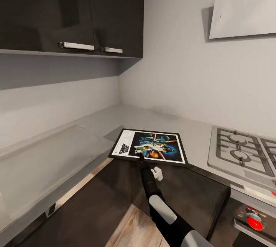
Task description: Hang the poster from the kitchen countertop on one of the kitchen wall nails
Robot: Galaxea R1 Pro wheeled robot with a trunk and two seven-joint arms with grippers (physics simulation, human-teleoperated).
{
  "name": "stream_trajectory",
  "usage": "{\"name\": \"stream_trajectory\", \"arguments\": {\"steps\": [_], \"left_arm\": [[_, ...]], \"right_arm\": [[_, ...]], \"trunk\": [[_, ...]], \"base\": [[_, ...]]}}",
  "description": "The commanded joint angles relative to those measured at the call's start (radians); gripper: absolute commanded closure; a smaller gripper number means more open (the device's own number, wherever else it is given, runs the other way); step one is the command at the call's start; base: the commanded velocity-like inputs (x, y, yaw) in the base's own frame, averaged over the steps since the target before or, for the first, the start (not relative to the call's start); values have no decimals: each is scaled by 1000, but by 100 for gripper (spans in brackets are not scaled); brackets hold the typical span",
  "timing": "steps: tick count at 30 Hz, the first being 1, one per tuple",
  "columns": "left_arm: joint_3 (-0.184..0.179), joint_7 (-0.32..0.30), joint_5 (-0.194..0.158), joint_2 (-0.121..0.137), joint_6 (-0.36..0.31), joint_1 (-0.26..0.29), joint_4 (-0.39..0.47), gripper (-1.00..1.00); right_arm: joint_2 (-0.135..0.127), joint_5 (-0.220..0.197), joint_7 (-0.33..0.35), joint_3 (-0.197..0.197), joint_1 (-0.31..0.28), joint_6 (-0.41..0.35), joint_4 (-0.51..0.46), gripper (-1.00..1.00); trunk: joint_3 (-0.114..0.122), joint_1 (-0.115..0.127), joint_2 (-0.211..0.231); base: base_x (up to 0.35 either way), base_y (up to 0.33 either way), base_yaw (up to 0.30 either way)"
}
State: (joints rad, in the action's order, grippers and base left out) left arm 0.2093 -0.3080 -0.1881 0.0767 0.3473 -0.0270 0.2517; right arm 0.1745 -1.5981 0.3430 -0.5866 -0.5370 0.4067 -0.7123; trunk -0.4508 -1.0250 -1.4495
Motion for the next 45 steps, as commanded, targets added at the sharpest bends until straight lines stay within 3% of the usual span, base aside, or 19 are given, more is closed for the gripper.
{"name": "stream_trajectory", "arguments": {"steps": [1, 45], "left_arm": [[3, -10, -11, 0, -2, -1, 1, -100], [7, -10, -11, 2, -2, -1, 3, -100]], "right_arm": [[0, -11, 7, -5, -1, 6, 2, -100], [0, -13, 7, -6, -1, 3, 3, -100]], "trunk": [[-1, 0, -1], [-1, 0, -1]], "base": [[3, 0, 0], [11, 0, 0]]}}
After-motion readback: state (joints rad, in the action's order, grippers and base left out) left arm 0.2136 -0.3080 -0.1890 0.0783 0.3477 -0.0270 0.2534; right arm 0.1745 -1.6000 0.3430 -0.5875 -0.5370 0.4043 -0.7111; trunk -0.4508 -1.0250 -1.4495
